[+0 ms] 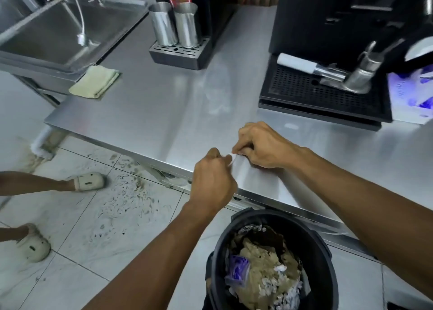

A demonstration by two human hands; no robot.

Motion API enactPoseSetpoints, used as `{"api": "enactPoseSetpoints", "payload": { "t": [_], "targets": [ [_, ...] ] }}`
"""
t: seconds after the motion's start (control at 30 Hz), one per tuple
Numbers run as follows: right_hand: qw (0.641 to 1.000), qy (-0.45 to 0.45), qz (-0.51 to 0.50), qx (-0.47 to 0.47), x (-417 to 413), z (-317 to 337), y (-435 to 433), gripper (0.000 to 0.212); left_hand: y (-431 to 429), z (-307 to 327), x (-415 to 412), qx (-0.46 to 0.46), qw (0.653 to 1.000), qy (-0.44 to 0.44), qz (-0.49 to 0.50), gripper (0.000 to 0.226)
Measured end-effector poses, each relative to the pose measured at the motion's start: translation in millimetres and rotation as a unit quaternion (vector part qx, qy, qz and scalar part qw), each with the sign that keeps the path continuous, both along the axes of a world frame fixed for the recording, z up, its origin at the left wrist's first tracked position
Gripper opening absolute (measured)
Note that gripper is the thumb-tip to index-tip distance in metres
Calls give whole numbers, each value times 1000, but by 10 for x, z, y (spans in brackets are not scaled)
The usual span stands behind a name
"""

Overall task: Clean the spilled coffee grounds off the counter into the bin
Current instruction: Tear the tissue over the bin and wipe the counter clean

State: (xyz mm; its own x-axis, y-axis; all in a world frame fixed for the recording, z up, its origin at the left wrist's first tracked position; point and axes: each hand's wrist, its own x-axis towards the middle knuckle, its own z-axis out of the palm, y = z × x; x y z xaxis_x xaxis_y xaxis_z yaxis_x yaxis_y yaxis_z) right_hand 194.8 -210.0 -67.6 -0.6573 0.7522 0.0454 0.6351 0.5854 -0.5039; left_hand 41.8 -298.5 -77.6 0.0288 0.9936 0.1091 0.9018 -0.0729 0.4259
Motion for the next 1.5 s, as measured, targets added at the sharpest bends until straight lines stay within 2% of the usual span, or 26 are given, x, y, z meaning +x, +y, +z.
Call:
{"api": "enactPoseSetpoints", "payload": {
  "t": [0.27, 0.4, 0.57, 0.67, 0.73, 0.87, 0.93, 1.03, 1.27, 1.5],
  "targets": [
    [995, 8, -95, -23, 1109, -34, -715, 17, -363, -78, 940, -23, 997, -11, -71, 18],
    [988, 17, -149, -37, 1471, -71, -1084, 16, -555, -47, 1237, -33, 991, -35, -126, 28],
    [984, 11, -172, -44, 1685, -66, -1401, 18, -733, -26, 1395, -38, 982, -45, -180, 27],
    [986, -16, -147, -81, 1762, 18, -1480, 20, -840, 34, 1376, -51, 969, -58, -234, 35],
    [988, -11, -132, -79, 1745, 78, -1422, 16, -839, 50, 1325, -39, 974, -93, -204, 36],
    [991, 9, -132, 12, 1496, 123, -1012, 14, -612, 89, 1219, 33, 988, -124, -91, 33],
    [991, 3, -128, 35, 1332, 116, -737, 14, -403, 76, 1171, 36, 991, -121, -53, 32],
    [989, -30, -140, 17, 1209, 46, -436, 15, -95, -10, 1134, 5, 995, -83, -45, 30],
    [968, -26, -248, -4, 1733, -114, -525, 18, 117, -61, 1536, -13, 986, -54, -158, 32],
    [963, -37, -266, -9, 1943, -94, -1310, 16, -168, -102, 1622, -56, 955, -45, -287, 37]
  ]
}}
